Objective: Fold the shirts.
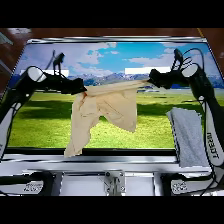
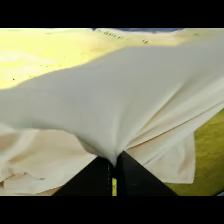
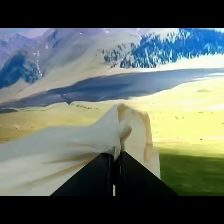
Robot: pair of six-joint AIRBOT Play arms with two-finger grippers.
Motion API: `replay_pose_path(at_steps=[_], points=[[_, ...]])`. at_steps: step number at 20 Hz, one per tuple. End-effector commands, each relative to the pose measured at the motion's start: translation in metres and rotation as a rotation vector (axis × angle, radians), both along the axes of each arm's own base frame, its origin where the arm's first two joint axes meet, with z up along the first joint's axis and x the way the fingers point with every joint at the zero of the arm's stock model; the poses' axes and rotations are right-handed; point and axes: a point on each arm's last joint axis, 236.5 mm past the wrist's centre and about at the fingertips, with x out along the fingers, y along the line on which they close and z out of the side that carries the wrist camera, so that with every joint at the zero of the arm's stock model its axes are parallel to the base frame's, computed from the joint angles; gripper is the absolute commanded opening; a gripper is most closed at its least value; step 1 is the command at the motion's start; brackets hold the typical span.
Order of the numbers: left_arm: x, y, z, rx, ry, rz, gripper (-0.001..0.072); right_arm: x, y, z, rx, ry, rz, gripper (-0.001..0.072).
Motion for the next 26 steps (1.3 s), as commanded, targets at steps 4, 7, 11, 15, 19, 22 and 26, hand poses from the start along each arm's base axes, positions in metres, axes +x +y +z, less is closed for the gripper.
replay_pose_path(at_steps=[4,7,11,15,19,22,26], points=[[-0.033,-0.008,-0.083,-0.007,0.292,-0.073,0.0431,-0.014,0.022,-0.068,0.110,0.206,0.004,0.0409],[-0.039,0.020,-0.056,-0.007,0.345,-0.102,0.0612,-0.016,0.017,-0.034,0.152,0.191,0.079,0.0649],[-0.057,0.087,0.015,-0.021,0.341,-0.089,0.0601,-0.064,-0.040,0.019,0.046,0.241,0.251,0.0646],[-0.122,0.147,0.020,0.170,0.410,-0.040,0.0602,-0.144,-0.123,0.010,-0.163,0.492,0.254,0.0645],[-0.216,0.127,-0.044,0.102,0.589,-0.079,0.0684,-0.163,-0.091,-0.014,0.070,0.480,0.237,0.0645],[-0.261,0.107,-0.089,0.021,0.682,-0.074,0.0684,-0.176,-0.057,-0.037,0.168,0.504,0.272,0.0645],[-0.256,0.089,-0.115,-0.065,0.628,-0.009,0.0678,-0.173,-0.034,-0.055,0.123,0.486,0.297,0.0645]])
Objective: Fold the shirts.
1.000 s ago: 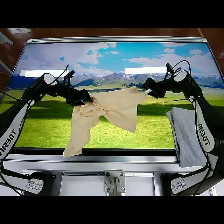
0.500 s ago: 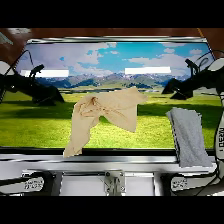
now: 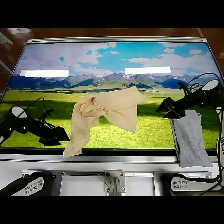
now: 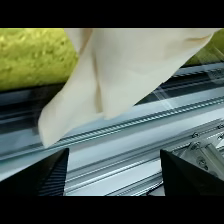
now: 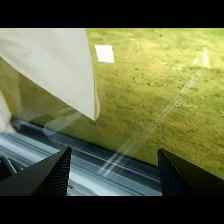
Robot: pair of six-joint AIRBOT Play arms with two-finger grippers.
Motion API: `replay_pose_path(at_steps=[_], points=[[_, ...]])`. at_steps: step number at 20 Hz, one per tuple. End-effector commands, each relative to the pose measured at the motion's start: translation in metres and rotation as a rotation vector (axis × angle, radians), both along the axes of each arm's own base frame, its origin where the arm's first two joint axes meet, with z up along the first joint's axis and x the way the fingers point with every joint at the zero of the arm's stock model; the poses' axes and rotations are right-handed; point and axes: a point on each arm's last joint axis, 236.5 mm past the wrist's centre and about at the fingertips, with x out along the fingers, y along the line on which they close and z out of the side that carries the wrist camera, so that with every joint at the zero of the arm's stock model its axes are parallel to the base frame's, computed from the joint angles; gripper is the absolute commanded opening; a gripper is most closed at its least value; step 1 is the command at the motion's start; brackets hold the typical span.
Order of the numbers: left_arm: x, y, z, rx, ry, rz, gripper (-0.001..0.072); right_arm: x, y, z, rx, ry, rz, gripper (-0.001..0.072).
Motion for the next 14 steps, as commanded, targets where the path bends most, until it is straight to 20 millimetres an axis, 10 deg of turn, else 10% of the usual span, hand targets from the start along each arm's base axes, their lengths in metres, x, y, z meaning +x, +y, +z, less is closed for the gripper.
replay_pose_path(at_steps=[1,12,14], points=[[-0.005,-0.011,-0.027,-0.029,-0.028,0.062,0.0677,0.003,0.022,-0.013,-0.002,-0.029,0.017,0.0645],[0.027,-0.040,-0.053,-0.070,-0.124,0.079,0.0653,0.000,0.064,-0.015,-0.015,-0.034,0.090,0.0645],[0.030,-0.054,-0.053,-0.114,-0.117,0.095,0.0533,-0.001,0.064,-0.015,-0.014,-0.017,0.073,0.0645]])
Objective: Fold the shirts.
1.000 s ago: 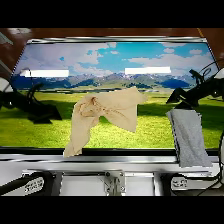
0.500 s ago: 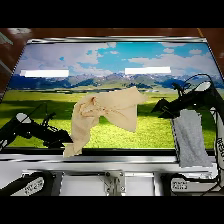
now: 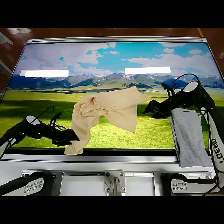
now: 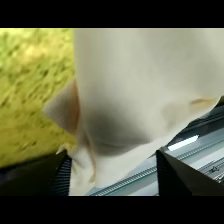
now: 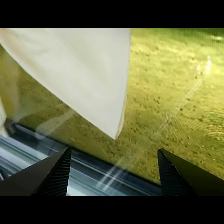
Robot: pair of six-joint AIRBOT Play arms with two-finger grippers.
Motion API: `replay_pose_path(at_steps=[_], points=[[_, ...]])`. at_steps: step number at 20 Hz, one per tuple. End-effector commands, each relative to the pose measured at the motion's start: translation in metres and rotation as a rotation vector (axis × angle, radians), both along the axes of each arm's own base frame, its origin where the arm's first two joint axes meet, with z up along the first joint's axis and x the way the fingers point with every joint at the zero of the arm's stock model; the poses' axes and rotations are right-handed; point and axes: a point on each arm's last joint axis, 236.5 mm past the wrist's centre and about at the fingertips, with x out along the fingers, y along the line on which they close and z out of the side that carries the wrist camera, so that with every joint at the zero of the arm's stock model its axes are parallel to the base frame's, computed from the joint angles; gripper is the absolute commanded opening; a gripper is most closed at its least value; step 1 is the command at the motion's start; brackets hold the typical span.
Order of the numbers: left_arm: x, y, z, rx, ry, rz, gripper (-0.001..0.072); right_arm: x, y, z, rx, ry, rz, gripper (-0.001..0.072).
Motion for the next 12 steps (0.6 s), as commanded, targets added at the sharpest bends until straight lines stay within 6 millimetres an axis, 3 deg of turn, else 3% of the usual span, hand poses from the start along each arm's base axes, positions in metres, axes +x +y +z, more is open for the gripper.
replay_pose_path(at_steps=[1,3,7,12], points=[[0.009,-0.024,-0.001,-0.069,-0.013,0.022,0.0391,-0.002,0.004,0.000,-0.002,0.029,-0.022,0.0645],[0.006,-0.027,-0.001,-0.077,-0.005,0.006,0.0056,-0.004,0.002,-0.001,-0.011,0.045,-0.032,0.0645],[0.003,-0.030,0.013,-0.120,-0.003,-0.044,0.0036,-0.018,0.006,-0.022,-0.037,0.091,-0.051,0.0645],[0.016,-0.031,0.042,-0.147,-0.079,-0.077,0.0036,-0.020,0.037,-0.054,-0.098,0.070,-0.092,0.0645]])
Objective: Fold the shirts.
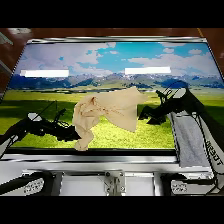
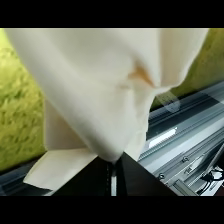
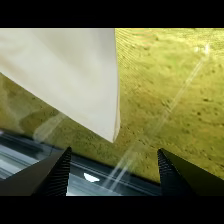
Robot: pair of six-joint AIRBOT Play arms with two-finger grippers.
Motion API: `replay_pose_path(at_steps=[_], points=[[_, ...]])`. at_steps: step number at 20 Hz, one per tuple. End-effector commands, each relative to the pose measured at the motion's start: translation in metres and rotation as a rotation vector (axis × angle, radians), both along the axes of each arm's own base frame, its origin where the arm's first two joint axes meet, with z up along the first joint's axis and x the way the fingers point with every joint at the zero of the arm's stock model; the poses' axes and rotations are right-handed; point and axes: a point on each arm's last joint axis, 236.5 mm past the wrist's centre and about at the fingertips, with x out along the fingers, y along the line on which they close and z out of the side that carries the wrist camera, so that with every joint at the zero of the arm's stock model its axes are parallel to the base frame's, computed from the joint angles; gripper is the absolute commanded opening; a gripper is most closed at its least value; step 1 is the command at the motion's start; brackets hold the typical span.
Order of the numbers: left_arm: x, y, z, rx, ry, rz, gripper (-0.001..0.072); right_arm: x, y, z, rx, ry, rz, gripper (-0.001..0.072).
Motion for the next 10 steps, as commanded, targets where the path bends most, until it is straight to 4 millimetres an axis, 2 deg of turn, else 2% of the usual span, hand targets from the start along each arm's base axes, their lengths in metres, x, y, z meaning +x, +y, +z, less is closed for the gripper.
replay_pose_path(at_steps=[1,5,7,10], points=[[0.006,-0.003,0.023,-0.029,-0.050,-0.035,0.0036,0.000,0.022,-0.025,-0.046,-0.009,-0.031,0.0645],[0.023,-0.004,0.049,-0.036,-0.137,-0.048,0.0036,-0.017,0.049,-0.043,-0.038,0.054,0.018,0.0645],[0.032,-0.005,0.062,-0.037,-0.173,-0.047,0.0036,-0.015,0.057,-0.046,-0.027,0.055,0.002,0.0645],[0.047,-0.006,0.078,-0.046,-0.229,-0.042,0.0036,-0.004,0.058,-0.047,-0.029,0.048,-0.074,0.0644]])
